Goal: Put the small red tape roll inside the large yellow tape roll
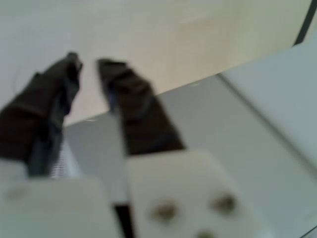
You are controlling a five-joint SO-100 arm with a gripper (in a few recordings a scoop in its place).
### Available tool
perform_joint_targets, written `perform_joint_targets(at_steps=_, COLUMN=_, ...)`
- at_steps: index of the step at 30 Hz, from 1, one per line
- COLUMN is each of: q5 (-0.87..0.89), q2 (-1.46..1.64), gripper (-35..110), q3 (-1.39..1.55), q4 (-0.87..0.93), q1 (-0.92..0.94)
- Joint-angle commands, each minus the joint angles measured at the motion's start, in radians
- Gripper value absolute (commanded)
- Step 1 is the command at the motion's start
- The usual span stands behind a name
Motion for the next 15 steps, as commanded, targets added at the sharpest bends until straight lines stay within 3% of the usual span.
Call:
perform_joint_targets(at_steps=1, q5=-0.083, q2=-0.132, gripper=9, q3=-0.212, q4=0.051, q1=-0.028)
perform_joint_targets(at_steps=15, q5=-0.110, q2=-0.721, gripper=24, q3=-0.769, q4=0.184, q1=-0.107)
